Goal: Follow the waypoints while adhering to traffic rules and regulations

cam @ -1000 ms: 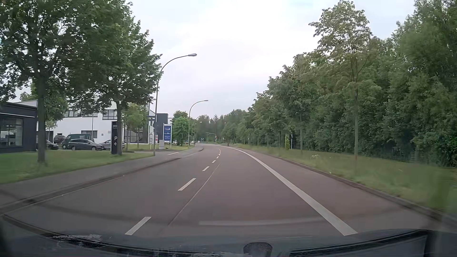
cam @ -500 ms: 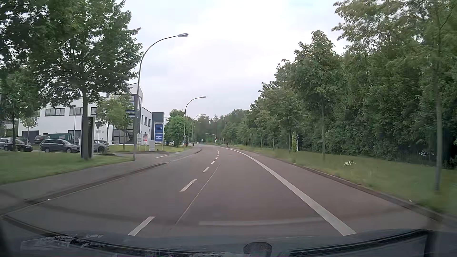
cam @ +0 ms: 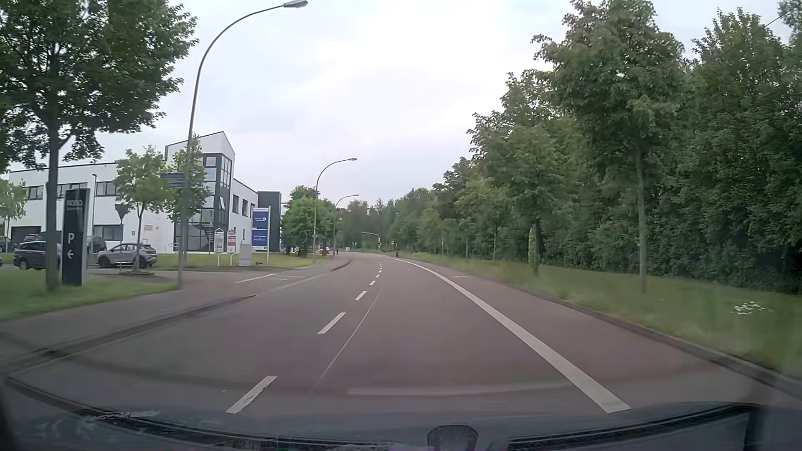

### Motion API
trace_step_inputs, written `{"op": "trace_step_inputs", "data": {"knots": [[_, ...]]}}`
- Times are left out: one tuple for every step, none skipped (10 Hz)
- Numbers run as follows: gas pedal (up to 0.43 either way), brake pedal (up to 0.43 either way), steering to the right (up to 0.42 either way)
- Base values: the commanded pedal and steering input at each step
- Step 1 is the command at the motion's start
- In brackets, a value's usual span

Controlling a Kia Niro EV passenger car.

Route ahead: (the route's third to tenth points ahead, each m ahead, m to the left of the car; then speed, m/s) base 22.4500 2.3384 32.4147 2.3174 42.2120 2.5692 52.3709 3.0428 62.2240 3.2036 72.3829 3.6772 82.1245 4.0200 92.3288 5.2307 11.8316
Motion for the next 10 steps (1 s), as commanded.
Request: {"op": "trace_step_inputs", "data": {"knots": [[0.13, 0.0, -0.001], [0.13, 0.0, -0.001], [0.13, 0.0, -0.001], [0.13, 0.0, -0.001], [0.13, 0.0, -0.001], [0.13, 0.0, -0.001], [0.13, 0.0, -0.001], [0.13, 0.0, -0.001], [0.13, 0.0, -0.001], [0.13, 0.0, -0.003]]}}
